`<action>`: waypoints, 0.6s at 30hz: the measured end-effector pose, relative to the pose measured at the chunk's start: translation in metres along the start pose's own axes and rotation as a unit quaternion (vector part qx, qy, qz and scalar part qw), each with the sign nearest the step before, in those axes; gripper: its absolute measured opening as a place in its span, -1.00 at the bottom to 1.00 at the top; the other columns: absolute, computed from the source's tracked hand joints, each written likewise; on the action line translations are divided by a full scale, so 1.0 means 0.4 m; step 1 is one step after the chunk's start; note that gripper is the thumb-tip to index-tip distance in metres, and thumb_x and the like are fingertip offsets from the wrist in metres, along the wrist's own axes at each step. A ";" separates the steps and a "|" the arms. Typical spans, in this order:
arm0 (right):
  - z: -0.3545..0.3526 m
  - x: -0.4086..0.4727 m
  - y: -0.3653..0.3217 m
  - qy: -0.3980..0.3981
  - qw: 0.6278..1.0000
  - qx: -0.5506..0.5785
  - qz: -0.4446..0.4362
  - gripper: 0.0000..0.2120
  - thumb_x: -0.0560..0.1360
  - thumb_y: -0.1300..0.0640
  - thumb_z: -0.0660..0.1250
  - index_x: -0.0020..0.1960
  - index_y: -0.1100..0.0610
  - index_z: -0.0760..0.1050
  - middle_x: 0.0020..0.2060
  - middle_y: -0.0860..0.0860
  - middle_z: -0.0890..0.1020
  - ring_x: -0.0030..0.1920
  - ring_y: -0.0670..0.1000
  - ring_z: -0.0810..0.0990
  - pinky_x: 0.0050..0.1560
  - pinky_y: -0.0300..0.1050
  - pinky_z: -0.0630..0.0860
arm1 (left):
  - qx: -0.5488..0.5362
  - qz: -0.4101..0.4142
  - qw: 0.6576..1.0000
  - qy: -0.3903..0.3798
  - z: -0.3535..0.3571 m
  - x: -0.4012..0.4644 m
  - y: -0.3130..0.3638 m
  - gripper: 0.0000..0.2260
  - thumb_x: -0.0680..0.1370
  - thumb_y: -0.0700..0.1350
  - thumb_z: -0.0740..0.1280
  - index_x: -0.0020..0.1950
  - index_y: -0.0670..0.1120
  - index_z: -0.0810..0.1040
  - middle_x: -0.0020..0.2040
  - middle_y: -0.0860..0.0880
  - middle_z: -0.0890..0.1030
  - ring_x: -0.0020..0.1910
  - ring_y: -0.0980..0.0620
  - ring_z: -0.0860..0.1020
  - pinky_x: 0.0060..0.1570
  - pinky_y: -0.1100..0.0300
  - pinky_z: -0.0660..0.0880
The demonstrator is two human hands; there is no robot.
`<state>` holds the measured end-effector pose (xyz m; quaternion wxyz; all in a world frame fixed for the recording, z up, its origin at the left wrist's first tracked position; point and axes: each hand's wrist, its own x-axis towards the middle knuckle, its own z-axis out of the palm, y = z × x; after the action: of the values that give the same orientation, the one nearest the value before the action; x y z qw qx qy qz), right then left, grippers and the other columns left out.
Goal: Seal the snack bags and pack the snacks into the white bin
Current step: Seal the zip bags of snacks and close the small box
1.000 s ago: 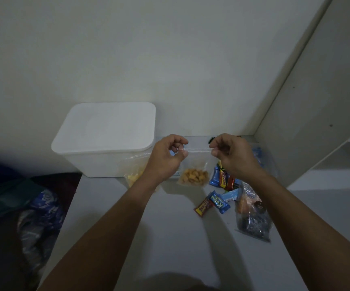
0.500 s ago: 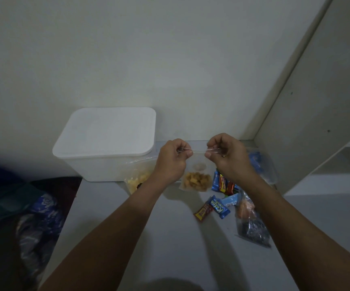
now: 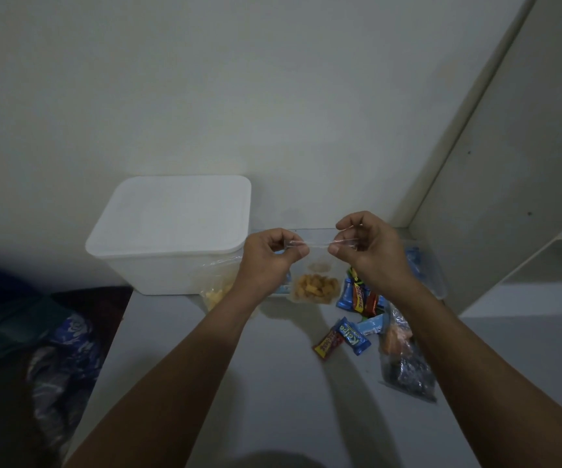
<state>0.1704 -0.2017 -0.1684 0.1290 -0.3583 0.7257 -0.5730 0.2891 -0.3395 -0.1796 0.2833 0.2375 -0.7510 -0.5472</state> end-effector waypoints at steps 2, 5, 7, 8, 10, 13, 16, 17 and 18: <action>0.002 0.001 -0.001 0.010 1.000 -0.016 -0.005 -0.73 0.37 0.35 0.49 -0.09 0.08 0.49 -0.29 -0.02 0.63 -0.30 -0.16 0.60 -0.23 -0.35 0.53 | -0.001 -0.006 1.000 0.003 0.001 0.001 0.002 -0.91 0.40 -0.28 0.48 -0.23 -0.11 0.64 -0.29 0.10 0.62 -0.31 0.32 0.55 -0.15 0.44 0.49; 0.007 0.005 0.000 0.010 0.999 -0.034 -0.007 -0.74 0.37 0.34 0.48 -0.13 0.07 0.48 -0.31 -0.03 0.60 -0.31 -0.14 0.58 -0.23 -0.30 0.52 | 0.005 -0.012 1.000 0.012 0.004 0.006 0.006 -0.92 0.40 -0.27 0.48 -0.23 -0.11 0.65 -0.29 0.10 0.62 -0.31 0.33 0.54 -0.15 0.44 0.48; 0.007 0.006 -0.002 0.003 0.999 -0.035 -0.014 -0.76 0.39 0.33 0.47 -0.09 0.09 0.48 -0.30 -0.02 0.59 -0.28 -0.11 0.58 -0.19 -0.22 0.54 | 0.014 -0.014 1.000 0.018 0.006 0.011 0.007 -0.93 0.40 -0.26 0.48 -0.23 -0.11 0.65 -0.29 0.09 0.62 -0.29 0.28 0.55 -0.15 0.44 0.47; 0.007 0.007 -0.005 -0.005 0.999 -0.038 -0.019 -0.76 0.40 0.32 0.46 -0.04 0.09 0.48 -0.28 -0.01 0.60 -0.26 -0.09 0.59 -0.16 -0.17 0.56 | 0.016 -0.014 1.000 0.021 0.006 0.013 0.008 -0.93 0.41 -0.27 0.47 -0.23 -0.11 0.65 -0.29 0.08 0.62 -0.27 0.23 0.55 -0.16 0.44 0.46; 0.005 0.008 -0.011 -0.028 0.998 -0.054 -0.028 -0.69 0.41 0.27 0.45 0.07 0.05 0.46 -0.23 0.00 0.62 -0.20 -0.06 0.61 -0.10 -0.09 0.57 | 0.022 -0.009 1.000 0.015 0.006 0.013 0.012 -0.95 0.41 -0.27 0.47 -0.22 -0.14 0.65 -0.28 0.04 0.62 -0.26 0.18 0.54 -0.17 0.45 0.45; 0.006 0.014 -0.017 -0.042 0.997 -0.066 -0.027 -0.65 0.41 0.25 0.46 0.11 0.00 0.46 -0.22 0.01 0.65 -0.16 -0.01 0.64 -0.03 0.04 0.59 | 0.030 0.005 1.000 -0.004 0.010 0.008 0.023 -0.96 0.41 -0.25 0.48 -0.21 -0.13 0.66 -0.28 0.04 0.63 -0.26 0.20 0.56 -0.15 0.43 0.46; 0.005 0.016 -0.013 -0.023 0.999 -0.042 -0.012 -0.70 0.40 0.30 0.46 0.02 0.02 0.50 -0.26 0.05 0.65 -0.17 0.08 0.65 0.00 0.18 0.59 | -0.018 -0.011 1.000 -0.004 0.000 0.007 0.029 -0.93 0.38 -0.25 0.50 -0.22 -0.14 0.64 -0.27 -0.03 0.64 -0.27 0.12 0.58 -0.13 0.28 0.54; 0.004 0.015 -0.011 -0.014 0.999 -0.037 -0.009 -0.71 0.39 0.32 0.46 0.00 0.03 0.50 -0.26 0.07 0.65 -0.17 0.10 0.65 -0.02 0.21 0.59 | -0.038 -0.016 0.999 -0.002 -0.005 0.007 0.029 -0.92 0.38 -0.27 0.50 -0.22 -0.16 0.63 -0.27 -0.07 0.63 -0.29 0.11 0.57 -0.15 0.26 0.55; 0.003 0.013 -0.009 -0.009 0.999 -0.034 -0.004 -0.69 0.39 0.32 0.47 0.01 0.03 0.49 -0.27 0.08 0.65 -0.18 0.11 0.65 -0.02 0.21 0.59 | -0.046 -0.019 0.999 0.000 -0.011 0.007 0.028 -0.93 0.38 -0.29 0.50 -0.22 -0.18 0.63 -0.28 -0.09 0.63 -0.30 0.12 0.56 -0.16 0.25 0.56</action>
<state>0.1687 -0.2064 -0.1641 0.1210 -0.3709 0.7420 -0.5452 0.2896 -0.3410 -0.1673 0.2835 0.2388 -0.7202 -0.5864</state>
